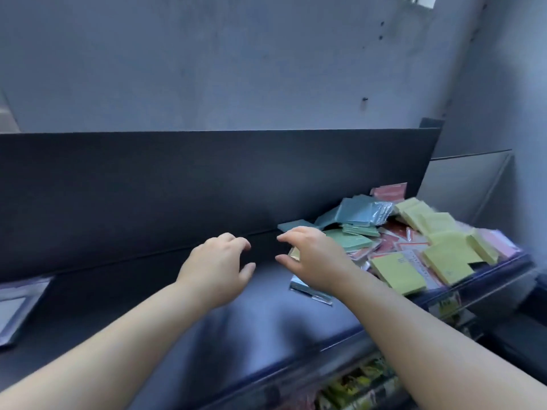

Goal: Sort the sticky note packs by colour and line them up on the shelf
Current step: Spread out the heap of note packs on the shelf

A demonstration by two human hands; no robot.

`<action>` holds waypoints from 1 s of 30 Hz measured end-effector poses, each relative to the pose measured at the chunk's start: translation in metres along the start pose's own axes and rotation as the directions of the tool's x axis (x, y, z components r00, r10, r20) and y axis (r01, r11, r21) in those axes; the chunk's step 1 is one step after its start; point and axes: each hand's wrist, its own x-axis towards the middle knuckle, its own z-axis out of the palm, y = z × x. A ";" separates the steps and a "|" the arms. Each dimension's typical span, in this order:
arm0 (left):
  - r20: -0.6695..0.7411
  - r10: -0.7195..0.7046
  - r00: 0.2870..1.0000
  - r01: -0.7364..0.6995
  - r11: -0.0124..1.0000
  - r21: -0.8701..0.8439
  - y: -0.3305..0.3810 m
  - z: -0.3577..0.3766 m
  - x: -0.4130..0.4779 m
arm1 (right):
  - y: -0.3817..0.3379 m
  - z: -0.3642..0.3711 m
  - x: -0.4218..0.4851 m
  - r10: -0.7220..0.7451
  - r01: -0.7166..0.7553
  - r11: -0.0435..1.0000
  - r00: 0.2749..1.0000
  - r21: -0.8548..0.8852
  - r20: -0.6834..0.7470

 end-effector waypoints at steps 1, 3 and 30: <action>0.012 0.003 1.000 -0.003 1.000 0.001 0.016 0.007 0.009 | 0.018 -0.006 -0.004 0.011 -0.011 1.000 1.000 -0.002 0.004; 0.045 -0.007 0.999 0.007 1.000 -0.006 0.046 0.021 0.029 | 0.053 -0.017 -0.008 0.027 -0.027 1.000 1.000 -0.013 0.006; 0.240 -0.718 0.654 0.733 0.522 -0.435 0.109 0.109 0.180 | 0.248 -0.032 0.077 0.159 -0.097 0.952 0.967 -0.289 0.198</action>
